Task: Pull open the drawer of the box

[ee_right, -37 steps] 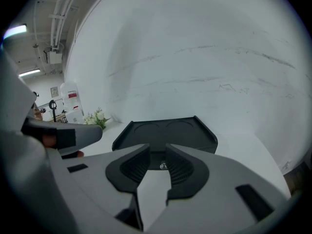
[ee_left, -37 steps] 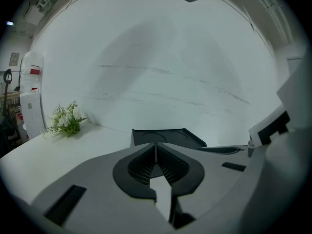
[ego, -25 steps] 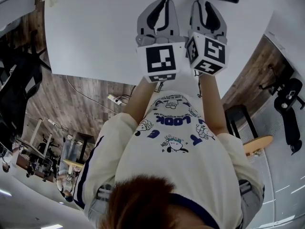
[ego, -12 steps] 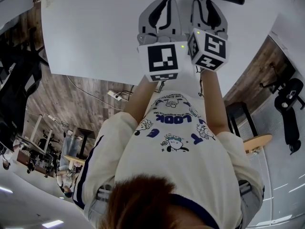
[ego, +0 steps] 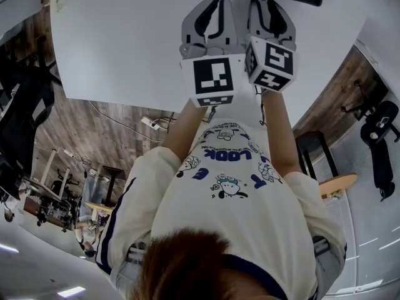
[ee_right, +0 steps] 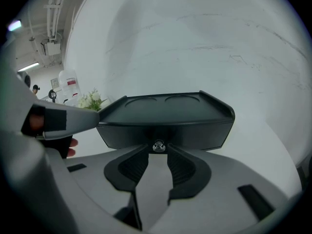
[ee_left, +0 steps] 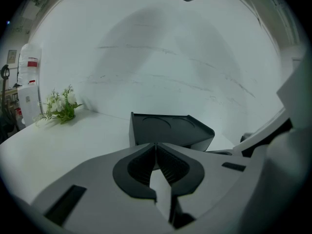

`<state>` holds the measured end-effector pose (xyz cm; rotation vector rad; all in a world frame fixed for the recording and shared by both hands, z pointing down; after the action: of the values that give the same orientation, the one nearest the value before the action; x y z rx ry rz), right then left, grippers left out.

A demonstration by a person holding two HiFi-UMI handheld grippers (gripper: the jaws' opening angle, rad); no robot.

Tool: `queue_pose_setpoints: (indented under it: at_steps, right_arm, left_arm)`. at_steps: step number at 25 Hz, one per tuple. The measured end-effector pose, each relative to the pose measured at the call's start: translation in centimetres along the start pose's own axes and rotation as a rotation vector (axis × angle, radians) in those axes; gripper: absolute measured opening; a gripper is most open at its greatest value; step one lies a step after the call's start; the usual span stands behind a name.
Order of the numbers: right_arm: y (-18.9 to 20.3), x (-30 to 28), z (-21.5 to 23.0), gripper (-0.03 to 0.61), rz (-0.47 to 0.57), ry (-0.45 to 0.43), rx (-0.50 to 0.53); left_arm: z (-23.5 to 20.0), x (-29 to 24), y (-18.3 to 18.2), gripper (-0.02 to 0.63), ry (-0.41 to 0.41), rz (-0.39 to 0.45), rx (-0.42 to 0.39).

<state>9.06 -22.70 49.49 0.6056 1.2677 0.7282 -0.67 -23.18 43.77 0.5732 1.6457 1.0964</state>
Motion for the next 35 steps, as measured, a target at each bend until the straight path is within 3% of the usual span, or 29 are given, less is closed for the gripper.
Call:
queue_pose_setpoints:
  at_steps: [14,35]
  right_arm:
    - [0.3,-0.6,0.1,0.091,-0.003,-0.007,0.016]
    - [0.8,0.1,0.6,0.087,0.012,-0.001,0.004]
  left_arm:
    - [-0.5,0.0,0.8,0.025,-0.012,-0.02,0.009]
    - [0.0,1.7,1.3,0.025,-0.012,-0.022,0.013]
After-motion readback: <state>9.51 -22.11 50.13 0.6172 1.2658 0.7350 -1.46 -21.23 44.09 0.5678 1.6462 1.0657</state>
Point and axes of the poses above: the fingertips, and each gripper's own axes: x backward along the fingers, z to its right, y out of its underside, the point moved 1 cm from there along x, backward along the fingers, and after that the axes turned 9 degrees about -x, right-handed, at the moved point
